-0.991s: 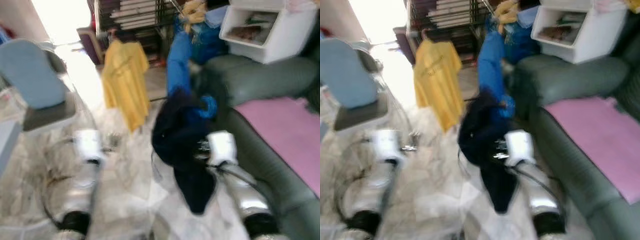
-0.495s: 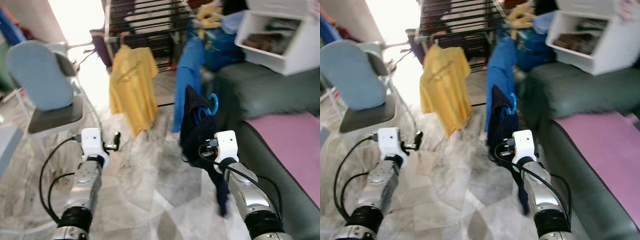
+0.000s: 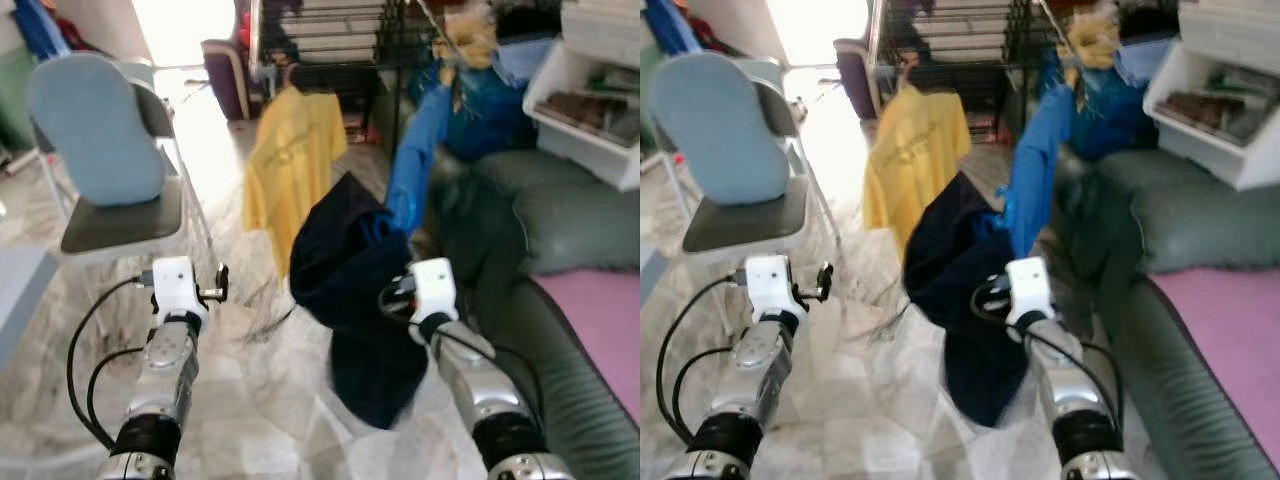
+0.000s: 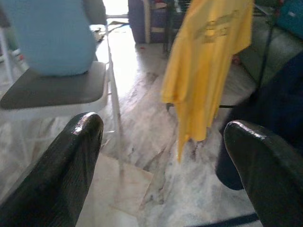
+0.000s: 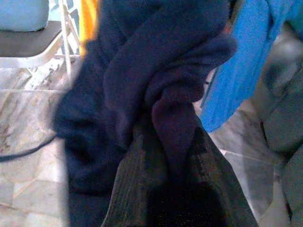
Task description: Hang hanger
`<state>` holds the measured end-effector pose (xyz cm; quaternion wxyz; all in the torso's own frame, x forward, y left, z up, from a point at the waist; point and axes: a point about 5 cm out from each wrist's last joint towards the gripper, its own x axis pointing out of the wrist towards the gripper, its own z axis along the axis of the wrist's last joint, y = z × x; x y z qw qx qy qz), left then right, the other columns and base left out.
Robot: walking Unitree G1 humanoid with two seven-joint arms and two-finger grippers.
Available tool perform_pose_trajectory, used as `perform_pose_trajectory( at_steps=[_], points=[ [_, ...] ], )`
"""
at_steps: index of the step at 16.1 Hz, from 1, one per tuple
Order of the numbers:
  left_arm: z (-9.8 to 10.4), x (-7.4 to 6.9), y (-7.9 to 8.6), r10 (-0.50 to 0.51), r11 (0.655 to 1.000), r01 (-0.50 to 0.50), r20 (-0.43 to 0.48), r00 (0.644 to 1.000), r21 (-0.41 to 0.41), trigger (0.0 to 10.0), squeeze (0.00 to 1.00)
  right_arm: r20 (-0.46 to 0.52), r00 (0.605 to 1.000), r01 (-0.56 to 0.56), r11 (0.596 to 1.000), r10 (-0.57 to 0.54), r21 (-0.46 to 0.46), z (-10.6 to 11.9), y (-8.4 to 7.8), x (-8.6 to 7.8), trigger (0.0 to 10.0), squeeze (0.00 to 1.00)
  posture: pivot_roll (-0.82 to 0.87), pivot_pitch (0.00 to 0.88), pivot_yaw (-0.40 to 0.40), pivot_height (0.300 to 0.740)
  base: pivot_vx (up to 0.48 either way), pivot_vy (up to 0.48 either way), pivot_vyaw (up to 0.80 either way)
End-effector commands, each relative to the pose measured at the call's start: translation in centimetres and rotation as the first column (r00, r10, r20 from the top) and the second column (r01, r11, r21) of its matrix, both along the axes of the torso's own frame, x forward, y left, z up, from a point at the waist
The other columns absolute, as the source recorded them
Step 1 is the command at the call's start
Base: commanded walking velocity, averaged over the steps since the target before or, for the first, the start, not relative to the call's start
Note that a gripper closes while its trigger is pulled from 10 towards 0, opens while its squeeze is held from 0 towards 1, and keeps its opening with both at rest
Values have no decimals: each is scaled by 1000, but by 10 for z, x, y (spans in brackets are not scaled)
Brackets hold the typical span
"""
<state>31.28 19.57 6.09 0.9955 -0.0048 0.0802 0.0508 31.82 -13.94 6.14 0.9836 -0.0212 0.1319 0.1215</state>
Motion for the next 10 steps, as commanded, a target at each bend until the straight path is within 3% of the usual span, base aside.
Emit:
perform_pose_trajectory(
  at_steps=[1,4,7,10],
  points=[
    [-1,-3,9,20,1000,-20,-1,1000,9,10000,0,58,998,-8,1000,7,19,12,9,5,10000,0,-76,0,27,740,0,0,0],
    [0,-3,7,18,1000,-18,-1,1000,16,10000,0,59,998,24,999,-26,24,11,7,6,10000,0,-67,0,40,740,188,0,0],
    [0,-2,3,6,1000,-6,-4,1000,12,10000,0,42,996,80,997,-79,-23,6,1,7,10000,0,-74,0,50,740,386,0,0],
    [-1,-1,1,-8,1000,9,-10,1000,9,10000,0,30,996,88,996,-87,-6,5,0,5,10000,0,-89,0,64,740,465,0,0]
  ],
)
